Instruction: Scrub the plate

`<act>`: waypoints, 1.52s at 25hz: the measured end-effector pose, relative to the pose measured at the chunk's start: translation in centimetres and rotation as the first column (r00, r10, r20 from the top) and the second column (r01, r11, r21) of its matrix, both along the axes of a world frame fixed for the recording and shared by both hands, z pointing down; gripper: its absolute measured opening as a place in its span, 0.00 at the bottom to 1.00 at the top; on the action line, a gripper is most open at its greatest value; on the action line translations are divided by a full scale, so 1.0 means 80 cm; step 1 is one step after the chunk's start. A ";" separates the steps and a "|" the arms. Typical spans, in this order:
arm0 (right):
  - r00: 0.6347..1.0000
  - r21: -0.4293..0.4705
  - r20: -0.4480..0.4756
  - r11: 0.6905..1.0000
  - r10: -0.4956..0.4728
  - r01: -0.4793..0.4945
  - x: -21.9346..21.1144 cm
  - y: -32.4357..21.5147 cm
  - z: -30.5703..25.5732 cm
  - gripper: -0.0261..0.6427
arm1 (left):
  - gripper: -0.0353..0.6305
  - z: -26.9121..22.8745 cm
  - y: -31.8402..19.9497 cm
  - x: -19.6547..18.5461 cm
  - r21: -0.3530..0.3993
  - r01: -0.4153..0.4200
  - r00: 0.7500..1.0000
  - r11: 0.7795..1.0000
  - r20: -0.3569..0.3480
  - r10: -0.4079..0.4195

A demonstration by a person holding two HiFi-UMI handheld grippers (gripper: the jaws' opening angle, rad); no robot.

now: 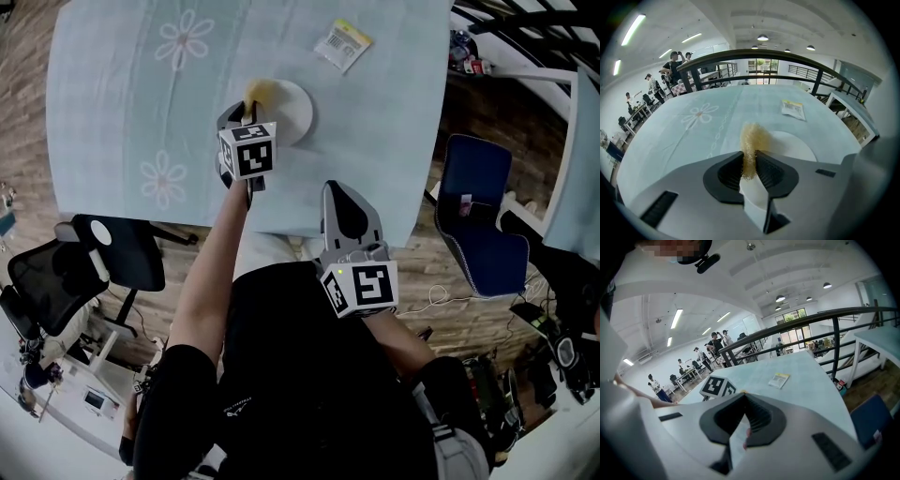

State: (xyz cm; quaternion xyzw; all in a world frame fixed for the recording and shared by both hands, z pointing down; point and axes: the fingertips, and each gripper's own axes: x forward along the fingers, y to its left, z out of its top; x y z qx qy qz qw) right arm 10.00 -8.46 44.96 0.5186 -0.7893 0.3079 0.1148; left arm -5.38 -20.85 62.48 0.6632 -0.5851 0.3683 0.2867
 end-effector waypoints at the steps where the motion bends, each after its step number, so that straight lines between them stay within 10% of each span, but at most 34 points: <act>1: 1.000 0.002 -0.001 1.000 0.002 -0.002 0.001 0.001 -0.001 0.05 | 0.17 -0.001 0.000 -0.002 0.002 0.004 1.000 1.000 0.003 -0.004; 25: 1.000 0.020 0.004 1.000 0.019 -0.019 0.010 0.006 -0.006 0.05 | 0.17 -0.052 0.040 0.079 0.082 -0.075 0.989 0.994 -0.122 0.085; 38: 1.000 0.007 0.008 1.000 0.029 -0.029 0.015 0.006 -0.002 0.05 | 0.17 -0.008 0.061 0.108 -0.006 -0.152 0.985 0.988 -0.086 0.151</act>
